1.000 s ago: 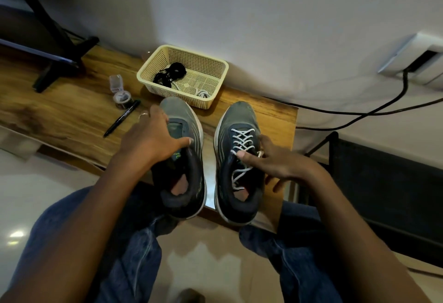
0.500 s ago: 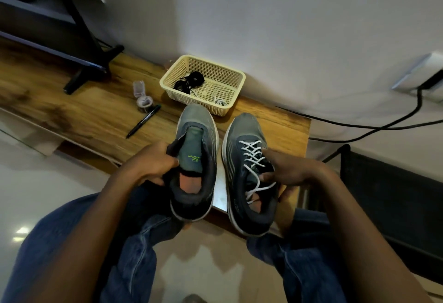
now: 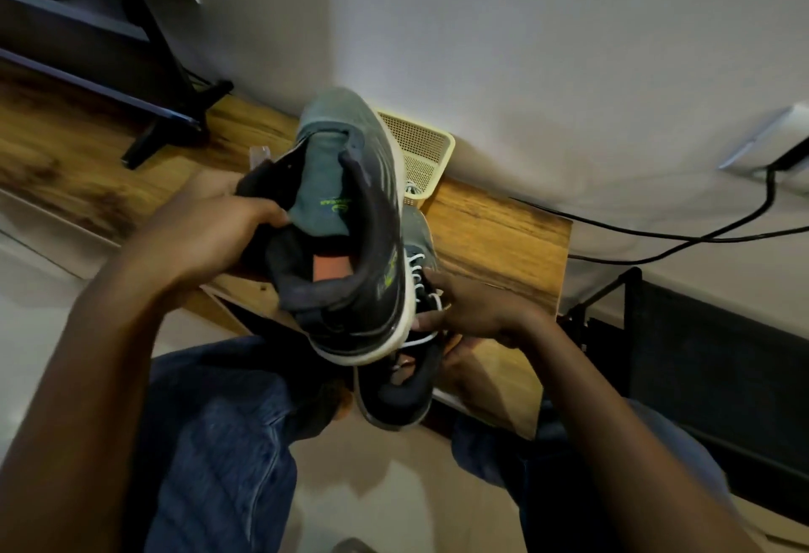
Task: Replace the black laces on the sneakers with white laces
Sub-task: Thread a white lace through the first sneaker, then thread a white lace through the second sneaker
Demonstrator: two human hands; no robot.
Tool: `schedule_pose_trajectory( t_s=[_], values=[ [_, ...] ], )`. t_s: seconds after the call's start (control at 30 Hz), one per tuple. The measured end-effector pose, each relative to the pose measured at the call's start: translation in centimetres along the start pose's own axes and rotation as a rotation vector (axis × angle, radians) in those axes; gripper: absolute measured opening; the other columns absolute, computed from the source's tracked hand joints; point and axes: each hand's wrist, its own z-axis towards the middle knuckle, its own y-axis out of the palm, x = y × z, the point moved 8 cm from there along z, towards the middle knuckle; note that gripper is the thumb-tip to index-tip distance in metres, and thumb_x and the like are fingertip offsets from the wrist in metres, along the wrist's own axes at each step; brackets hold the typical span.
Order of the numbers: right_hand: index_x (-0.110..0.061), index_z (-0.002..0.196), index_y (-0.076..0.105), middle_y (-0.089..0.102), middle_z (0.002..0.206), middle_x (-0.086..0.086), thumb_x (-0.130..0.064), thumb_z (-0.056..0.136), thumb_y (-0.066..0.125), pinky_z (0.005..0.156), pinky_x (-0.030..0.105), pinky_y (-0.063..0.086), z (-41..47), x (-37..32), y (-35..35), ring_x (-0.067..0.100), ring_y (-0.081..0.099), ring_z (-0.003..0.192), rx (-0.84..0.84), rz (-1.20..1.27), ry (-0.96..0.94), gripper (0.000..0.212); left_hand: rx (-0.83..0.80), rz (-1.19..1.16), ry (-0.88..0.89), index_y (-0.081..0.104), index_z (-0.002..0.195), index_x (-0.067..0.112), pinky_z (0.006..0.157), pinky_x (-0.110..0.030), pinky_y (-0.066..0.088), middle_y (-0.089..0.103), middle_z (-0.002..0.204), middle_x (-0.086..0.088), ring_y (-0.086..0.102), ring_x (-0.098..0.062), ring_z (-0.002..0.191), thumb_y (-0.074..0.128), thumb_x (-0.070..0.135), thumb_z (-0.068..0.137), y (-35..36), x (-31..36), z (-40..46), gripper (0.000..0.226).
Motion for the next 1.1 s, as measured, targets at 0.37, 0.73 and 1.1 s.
schedule_pose_trajectory(
  t_s=[0.37, 0.73, 1.1],
  values=[
    [-0.017, 0.114, 0.061, 0.063, 0.092, 0.006, -0.047, 0.099, 0.037, 0.055, 0.025, 0.051, -4.3, 2.6, -10.4, 0.014, 0.061, 0.067, 0.478, 0.504, -0.117, 0.041, -0.159, 0.141, 0.137, 0.055, 0.065, 0.009, 0.070, -0.041, 0.050, 0.067, 0.081, -0.022, 0.065, -0.036, 0.083, 0.056, 0.028, 0.065, 11.8, 1.2, 0.8, 0.020],
    [-0.014, 0.124, 0.055, 0.060, 0.109, 0.007, -0.064, 0.093, 0.033, 0.069, 0.035, 0.047, -2.9, 6.7, -9.9, 0.023, 0.058, 0.091, 0.494, 0.463, 0.178, 0.063, -0.258, 0.448, 0.230, 0.058, 0.082, 0.010, 0.069, -0.036, 0.047, 0.065, 0.089, -0.013, 0.062, -0.034, 0.090, 0.057, 0.027, 0.089, 21.3, -0.5, 2.5, 0.019],
    [-0.006, 0.110, 0.063, 0.055, 0.098, 0.003, -0.038, 0.099, 0.044, 0.067, 0.027, 0.034, -1.9, 2.9, -13.1, 0.017, 0.052, 0.090, 0.839, -0.148, -0.098, 0.038, 0.010, 0.493, 0.441, 0.067, 0.116, 0.024, 0.079, -0.030, 0.051, 0.070, 0.109, 0.002, 0.064, -0.021, 0.099, 0.051, 0.034, 0.094, 17.0, 3.6, 1.8, 0.029]
  ],
)
